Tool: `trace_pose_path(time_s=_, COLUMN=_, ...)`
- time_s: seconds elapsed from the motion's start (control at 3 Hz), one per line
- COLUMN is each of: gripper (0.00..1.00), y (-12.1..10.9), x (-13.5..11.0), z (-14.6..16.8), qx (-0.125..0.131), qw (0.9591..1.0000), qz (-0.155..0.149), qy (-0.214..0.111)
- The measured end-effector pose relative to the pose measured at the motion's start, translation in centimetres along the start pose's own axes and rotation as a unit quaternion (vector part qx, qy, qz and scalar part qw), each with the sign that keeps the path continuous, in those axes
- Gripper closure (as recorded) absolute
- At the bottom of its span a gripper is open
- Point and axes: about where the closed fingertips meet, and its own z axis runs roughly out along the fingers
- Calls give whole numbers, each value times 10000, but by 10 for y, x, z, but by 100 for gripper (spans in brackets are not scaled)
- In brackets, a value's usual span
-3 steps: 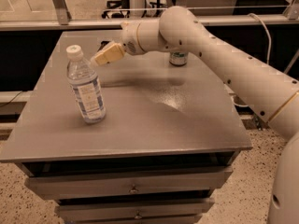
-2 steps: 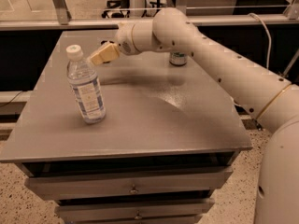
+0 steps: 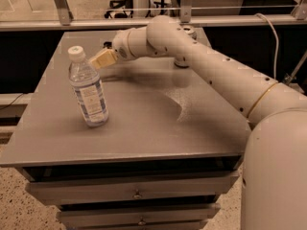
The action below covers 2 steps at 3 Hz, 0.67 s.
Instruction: Pick rxbar chocolate
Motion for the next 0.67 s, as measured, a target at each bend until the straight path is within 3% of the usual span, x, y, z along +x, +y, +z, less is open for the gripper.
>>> trace_pose_path(time_s=0.33, gripper=0, y=-10, x=13, z=14, qx=85, qw=9999, qz=99, qy=113)
trace_pose_path(time_s=0.67, gripper=15, y=-18, x=21, z=21, qx=182, qw=9995, qz=167, qy=173)
